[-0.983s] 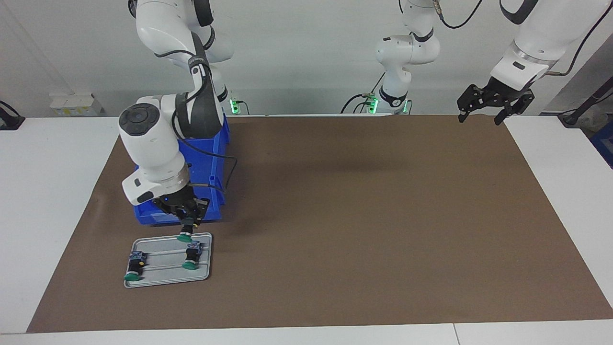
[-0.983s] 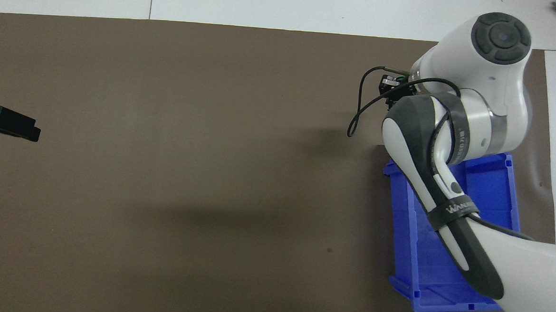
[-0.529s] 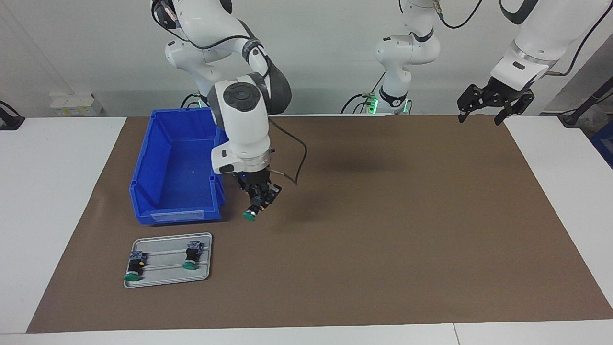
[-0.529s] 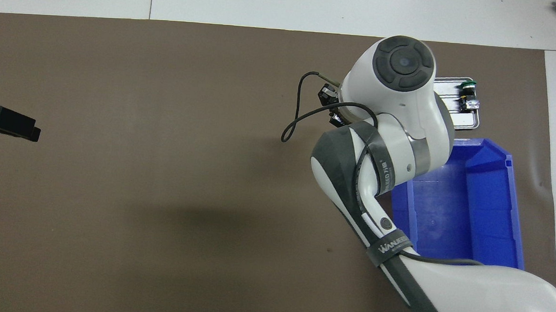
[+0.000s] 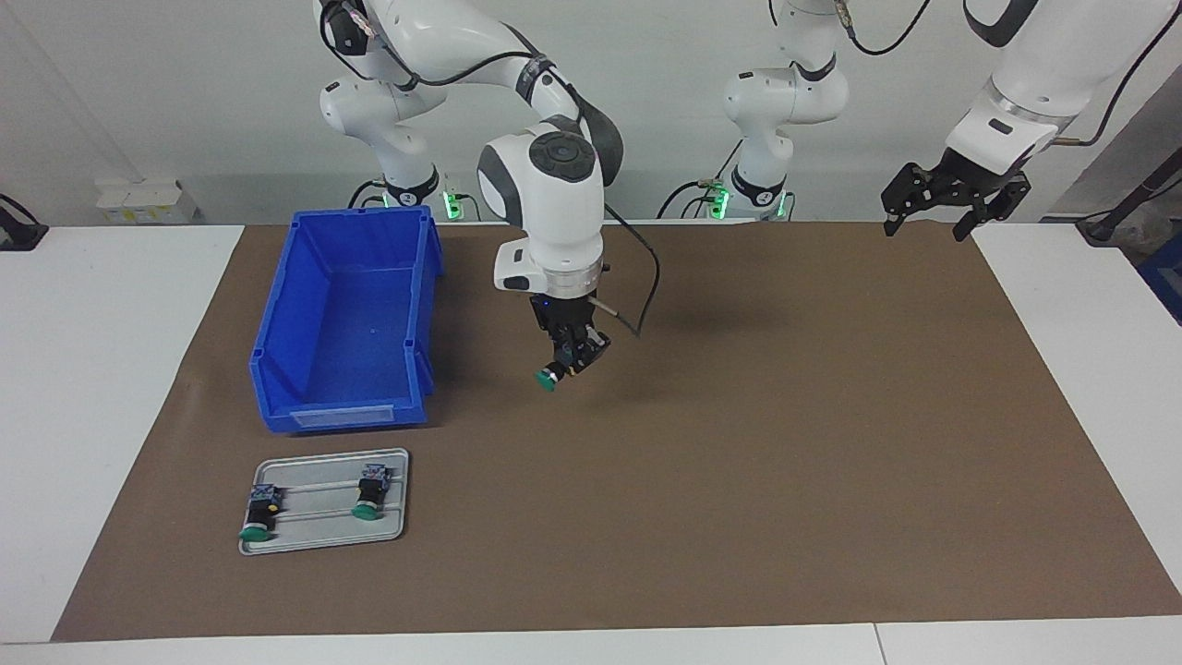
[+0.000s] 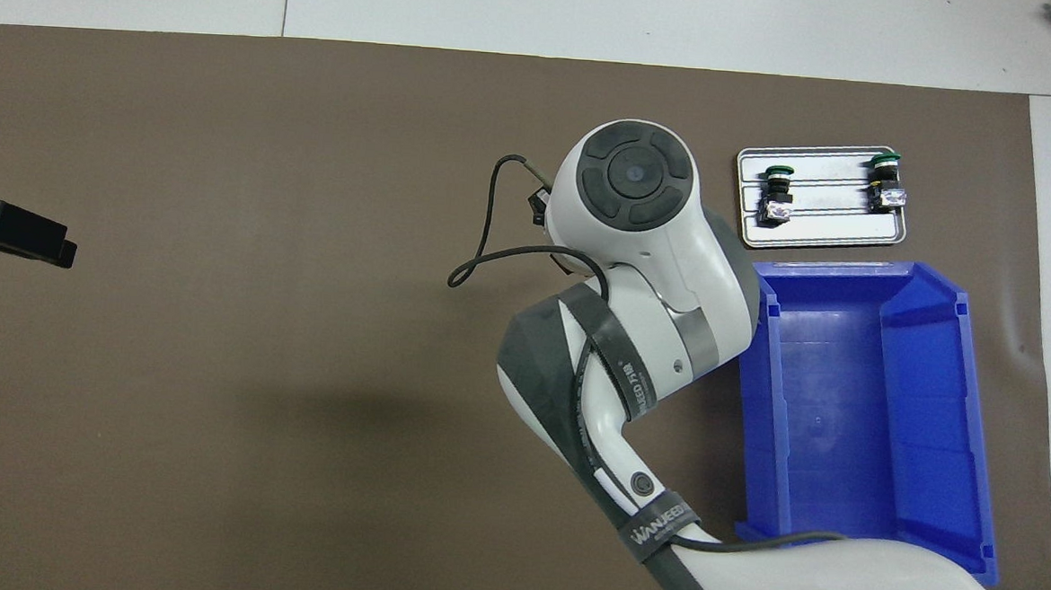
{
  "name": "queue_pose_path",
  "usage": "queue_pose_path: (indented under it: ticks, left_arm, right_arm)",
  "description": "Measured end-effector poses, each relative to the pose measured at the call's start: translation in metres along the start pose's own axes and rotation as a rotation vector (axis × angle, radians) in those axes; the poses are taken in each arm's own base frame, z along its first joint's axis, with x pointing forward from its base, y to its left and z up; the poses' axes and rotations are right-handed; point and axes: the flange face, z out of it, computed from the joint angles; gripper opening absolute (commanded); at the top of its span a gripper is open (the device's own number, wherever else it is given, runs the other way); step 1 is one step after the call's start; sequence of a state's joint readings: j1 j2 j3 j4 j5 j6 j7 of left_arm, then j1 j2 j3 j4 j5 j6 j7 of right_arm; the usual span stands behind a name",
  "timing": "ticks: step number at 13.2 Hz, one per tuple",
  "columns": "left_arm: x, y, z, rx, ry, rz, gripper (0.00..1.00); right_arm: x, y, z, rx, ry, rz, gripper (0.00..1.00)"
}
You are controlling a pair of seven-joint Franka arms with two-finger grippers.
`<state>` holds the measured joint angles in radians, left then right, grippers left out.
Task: Place and press button with both arms
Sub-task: 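Carry the green-capped part with the right gripper to the table center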
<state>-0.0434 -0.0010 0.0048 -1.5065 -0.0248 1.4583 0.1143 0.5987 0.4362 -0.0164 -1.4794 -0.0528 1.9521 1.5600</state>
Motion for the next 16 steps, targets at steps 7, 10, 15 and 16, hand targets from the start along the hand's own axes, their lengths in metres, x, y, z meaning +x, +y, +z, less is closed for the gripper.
queue_pose_path:
  ticks: [7,10,15,16]
  left_arm:
    - [0.000,0.000,0.000,0.000,0.000,0.000,1.00]
    - [0.000,0.000,0.000,0.000,0.000,0.000,1.00]
    - [0.000,0.000,0.000,0.000,0.000,0.000,1.00]
    - [0.000,0.000,0.000,0.000,0.000,0.000,1.00]
  right_arm:
    - [-0.074,-0.028,0.081,-0.064,0.041,0.260,0.16]
    - [-0.079,-0.028,0.084,-0.063,0.037,0.363,0.14]
    - [-0.076,-0.027,0.097,-0.082,0.038,0.423,0.08]
    - [-0.075,-0.026,0.103,-0.084,0.038,0.427,0.08]
